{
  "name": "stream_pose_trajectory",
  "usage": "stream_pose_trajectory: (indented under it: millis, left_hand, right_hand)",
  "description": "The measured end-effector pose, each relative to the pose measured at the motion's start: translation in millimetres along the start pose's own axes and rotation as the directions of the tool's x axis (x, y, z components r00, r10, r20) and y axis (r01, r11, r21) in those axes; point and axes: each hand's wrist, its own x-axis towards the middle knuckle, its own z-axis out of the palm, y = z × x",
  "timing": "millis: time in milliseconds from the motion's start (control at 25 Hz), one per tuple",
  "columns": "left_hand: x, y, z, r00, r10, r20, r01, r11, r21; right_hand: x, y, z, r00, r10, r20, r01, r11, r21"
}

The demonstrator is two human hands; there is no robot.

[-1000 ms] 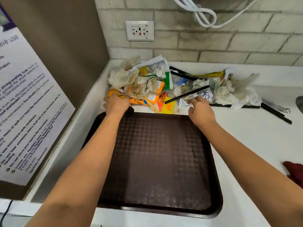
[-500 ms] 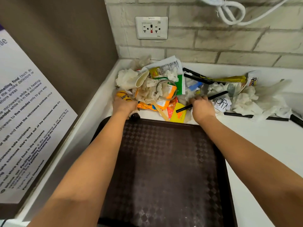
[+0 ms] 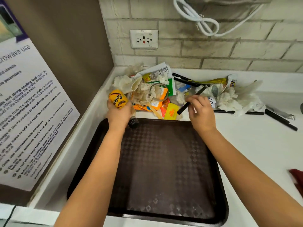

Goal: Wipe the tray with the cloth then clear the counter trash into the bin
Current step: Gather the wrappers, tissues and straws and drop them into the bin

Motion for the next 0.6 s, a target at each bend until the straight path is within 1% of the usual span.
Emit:
stream_pose_trajectory:
  millis: [40, 120, 240, 320, 440, 520, 600]
  left_hand:
    - [-16, 1, -1, 0.997, 0.033, 0.065, -0.031, 0.999, -0.020]
    - [-46, 3, -1, 0.977, 0.083, 0.197, -0.068, 0.994, -0.082]
    - [-87, 6, -4, 0.926, 0.148, 0.348, -0.109, 0.986, -0.128]
    - [-110, 4, -10, 0.879, 0.157, 0.450, -0.108, 0.985, -0.133]
    - [-141, -1, -19, 0.769, 0.100, 0.631, -0.003, 0.988, -0.153]
    - [-160, -6, -24, 0.691, 0.089, 0.718, 0.049, 0.984, -0.169]
    - [-182, -16, -29, 0.628, 0.109, 0.771, 0.034, 0.985, -0.168]
  right_hand:
    - [-7, -8, -9, 0.995, 0.083, -0.050, -0.079, 0.994, 0.076]
    - [-21, -20, -28, 0.958, 0.271, -0.094, -0.247, 0.945, 0.215]
    - [-41, -42, -62, 0.864, 0.479, -0.156, -0.392, 0.835, 0.386]
    - [-57, -60, -86, 0.796, 0.566, -0.216, -0.421, 0.773, 0.474]
    - [-86, -85, -120, 0.704, 0.650, -0.286, -0.423, 0.708, 0.566]
    - [-103, -96, -140, 0.672, 0.668, -0.319, -0.395, 0.689, 0.608]
    - [-121, -105, -159, 0.664, 0.657, -0.358, -0.372, 0.705, 0.603]
